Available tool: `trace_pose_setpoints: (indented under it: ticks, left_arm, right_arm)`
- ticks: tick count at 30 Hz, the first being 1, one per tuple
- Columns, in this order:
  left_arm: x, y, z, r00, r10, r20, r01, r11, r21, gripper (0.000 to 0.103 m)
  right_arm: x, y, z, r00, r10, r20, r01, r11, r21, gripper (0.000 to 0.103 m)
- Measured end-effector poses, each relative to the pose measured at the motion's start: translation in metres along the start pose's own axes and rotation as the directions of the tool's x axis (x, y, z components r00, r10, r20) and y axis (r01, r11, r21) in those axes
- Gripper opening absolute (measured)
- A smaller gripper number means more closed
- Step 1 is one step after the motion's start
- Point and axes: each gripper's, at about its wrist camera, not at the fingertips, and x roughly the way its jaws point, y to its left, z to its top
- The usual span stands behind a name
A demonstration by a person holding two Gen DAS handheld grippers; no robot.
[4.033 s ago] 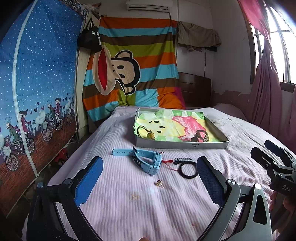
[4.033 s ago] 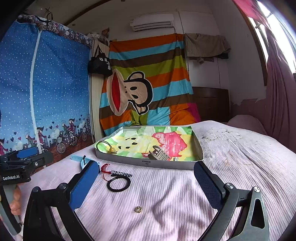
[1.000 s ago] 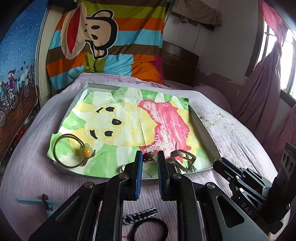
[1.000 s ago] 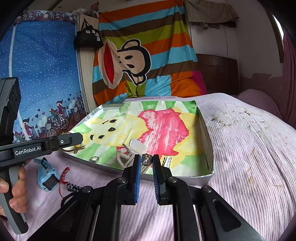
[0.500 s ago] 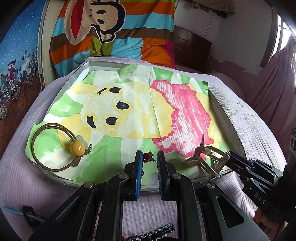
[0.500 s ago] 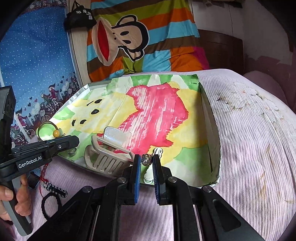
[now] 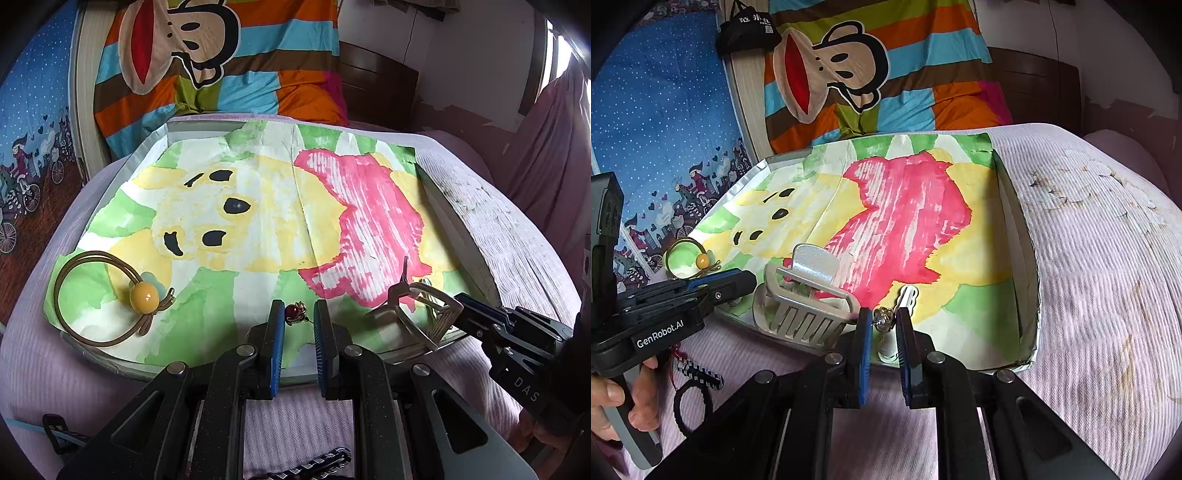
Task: Organize jewelry
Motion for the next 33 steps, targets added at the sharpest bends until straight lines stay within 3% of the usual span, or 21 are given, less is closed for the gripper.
trace_pose_setpoints:
  ticks: [4, 7, 9, 11, 16, 18, 23, 29, 33]
  left_arm:
    - [0.001, 0.0, 0.001, 1.0, 0.003, -0.001, -0.003, 1.0, 0.005, 0.013]
    - [-0.001, 0.0, 0.001, 1.0, -0.005, 0.007, 0.006, 1.0, -0.001, 0.016]
    - [-0.006, 0.001, 0.0, 1.0, -0.011, 0.024, 0.011, 1.0, -0.008, 0.031]
    - [-0.015, 0.001, -0.002, 0.998, -0.016, 0.063, 0.017, 1.0, -0.014, 0.039]
    - [-0.042, -0.003, -0.004, 0.991, -0.029, 0.129, 0.03, 1.0, -0.008, 0.045]
    - [-0.056, -0.004, -0.006, 0.986, -0.023, 0.166, 0.024, 1.0, -0.003, 0.059]
    - [-0.09, -0.003, -0.016, 0.972, -0.018, 0.234, 0.019, 1.0, -0.001, 0.075]
    - [-0.136, 0.003, -0.032, 0.947, 0.004, 0.321, -0.002, 1.0, -0.006, 0.094]
    - [-0.168, 0.007, -0.044, 0.928, 0.016, 0.372, -0.016, 1.0, -0.004, 0.095]
  right_arm:
    - [-0.001, -0.001, 0.0, 1.0, 0.001, 0.005, -0.001, 1.0, 0.001, 0.017]
    - [-0.006, -0.002, -0.002, 1.0, -0.006, 0.029, 0.006, 1.0, 0.008, 0.033]
    - [-0.013, -0.003, -0.005, 0.998, -0.018, 0.059, 0.018, 1.0, 0.014, 0.044]
    - [-0.023, -0.003, -0.008, 0.995, -0.034, 0.099, 0.032, 0.999, 0.023, 0.049]
    - [-0.055, -0.003, -0.013, 0.975, -0.072, 0.212, 0.065, 0.997, 0.04, 0.071]
    - [-0.069, -0.002, -0.015, 0.966, -0.079, 0.246, 0.071, 0.997, 0.042, 0.076]
    - [-0.101, 0.008, -0.021, 0.941, -0.089, 0.328, 0.077, 0.996, 0.047, 0.098]
    - [-0.136, 0.032, -0.031, 0.907, -0.086, 0.413, 0.085, 0.996, 0.02, 0.103]
    - [-0.155, 0.046, -0.04, 0.884, -0.083, 0.46, 0.085, 0.996, 0.016, 0.103]
